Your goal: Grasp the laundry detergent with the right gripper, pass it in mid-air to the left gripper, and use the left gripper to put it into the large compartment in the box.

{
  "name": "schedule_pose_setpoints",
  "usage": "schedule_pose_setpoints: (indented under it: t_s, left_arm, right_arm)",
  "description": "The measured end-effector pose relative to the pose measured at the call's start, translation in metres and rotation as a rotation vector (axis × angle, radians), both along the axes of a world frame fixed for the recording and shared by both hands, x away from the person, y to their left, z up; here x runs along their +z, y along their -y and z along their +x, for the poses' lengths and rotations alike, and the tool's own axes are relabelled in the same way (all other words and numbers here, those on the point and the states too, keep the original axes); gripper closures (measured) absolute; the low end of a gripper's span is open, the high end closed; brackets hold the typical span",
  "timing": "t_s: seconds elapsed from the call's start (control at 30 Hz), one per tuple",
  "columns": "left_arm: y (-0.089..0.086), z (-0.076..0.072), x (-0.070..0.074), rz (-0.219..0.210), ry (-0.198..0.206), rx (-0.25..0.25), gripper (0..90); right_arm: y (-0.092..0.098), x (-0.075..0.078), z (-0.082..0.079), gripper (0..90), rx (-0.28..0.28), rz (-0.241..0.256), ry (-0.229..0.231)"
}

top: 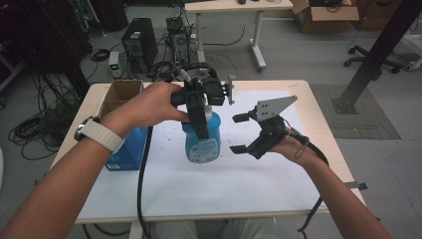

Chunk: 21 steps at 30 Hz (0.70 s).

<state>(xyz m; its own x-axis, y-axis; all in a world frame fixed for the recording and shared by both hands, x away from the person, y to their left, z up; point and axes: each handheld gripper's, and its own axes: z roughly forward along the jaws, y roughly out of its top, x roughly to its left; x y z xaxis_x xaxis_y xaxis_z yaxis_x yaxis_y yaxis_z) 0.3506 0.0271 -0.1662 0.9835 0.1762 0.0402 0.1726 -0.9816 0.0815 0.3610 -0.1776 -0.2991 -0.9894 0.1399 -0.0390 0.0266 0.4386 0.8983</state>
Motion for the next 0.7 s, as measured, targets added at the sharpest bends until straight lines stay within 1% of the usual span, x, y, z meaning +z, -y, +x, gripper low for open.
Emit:
schedule_pose_setpoints:
  t_s: [0.13,0.17,0.27,0.3,0.4,0.47,0.6,0.7]
  left_arm:
    - [-0.002,0.001,0.007,0.020,0.010,0.031,37.9]
    - [-0.003,0.002,0.008,0.019,0.014,0.042,37.9]
    - [-0.006,0.003,0.015,0.036,0.023,0.074,37.9]
    - [-0.007,0.004,0.017,0.044,0.028,0.084,37.9]
    - [-0.009,0.006,0.024,0.045,0.037,0.127,37.9]
    - [-0.011,0.009,0.029,0.056,0.039,0.157,37.9]
    - [-0.014,0.012,0.036,0.082,0.053,0.200,37.8]
    - [-0.018,0.015,0.043,0.085,0.061,0.239,37.8]
  right_arm:
    - [0.009,0.000,0.000,2.9,-0.026,-0.042,0.009]
    - [0.011,-0.001,0.000,2.7,-0.032,-0.052,0.009]
    - [0.018,-0.001,0.001,1.6,-0.052,-0.074,0.012]
    - [0.020,0.000,0.001,1.7,-0.055,-0.080,0.013]
    - [0.027,0.002,0.002,1.8,-0.070,-0.094,0.019]
    - [0.031,0.003,0.002,2.1,-0.074,-0.104,0.021]
    - [0.039,0.005,0.001,2.4,-0.082,-0.120,0.024]
    - [0.045,0.007,0.000,2.5,-0.091,-0.130,0.028]
